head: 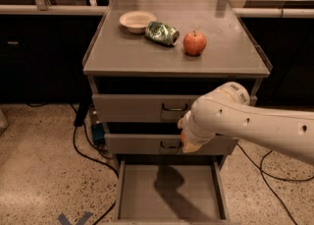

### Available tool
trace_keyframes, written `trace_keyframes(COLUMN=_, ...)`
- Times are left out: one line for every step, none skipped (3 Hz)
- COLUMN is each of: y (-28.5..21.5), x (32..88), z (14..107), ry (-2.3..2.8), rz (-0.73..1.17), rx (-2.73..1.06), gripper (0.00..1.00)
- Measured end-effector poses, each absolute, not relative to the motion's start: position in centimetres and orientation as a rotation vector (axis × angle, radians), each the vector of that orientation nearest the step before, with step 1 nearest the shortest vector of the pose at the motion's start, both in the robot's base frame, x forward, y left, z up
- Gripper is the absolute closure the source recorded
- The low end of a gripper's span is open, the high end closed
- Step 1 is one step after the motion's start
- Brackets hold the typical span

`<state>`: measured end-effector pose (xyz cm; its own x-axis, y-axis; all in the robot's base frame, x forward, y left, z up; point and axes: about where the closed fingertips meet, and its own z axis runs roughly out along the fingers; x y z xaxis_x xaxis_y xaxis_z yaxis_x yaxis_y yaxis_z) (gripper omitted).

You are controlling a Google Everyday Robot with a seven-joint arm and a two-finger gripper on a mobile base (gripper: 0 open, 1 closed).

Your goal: Pick orange from bottom drawer and place on counter

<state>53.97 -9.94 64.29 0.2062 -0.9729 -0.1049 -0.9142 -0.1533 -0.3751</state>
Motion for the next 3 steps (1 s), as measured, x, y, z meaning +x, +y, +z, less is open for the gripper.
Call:
trace_keyframes(y=-8.8, x=54.7, z=70.9, ry=1.722, rz=-0.296, rx=-2.159, gripper=1.0)
trace_keyframes(y=-8.0, x=55.3, z=76.7, ry=1.698, rz=-0.367, rx=-2.193, gripper=1.0)
trace_keyframes(y=-7.8, x=56.3, z=82.2, ry=1.673, rz=-0.443, rx=-2.206, gripper=1.0)
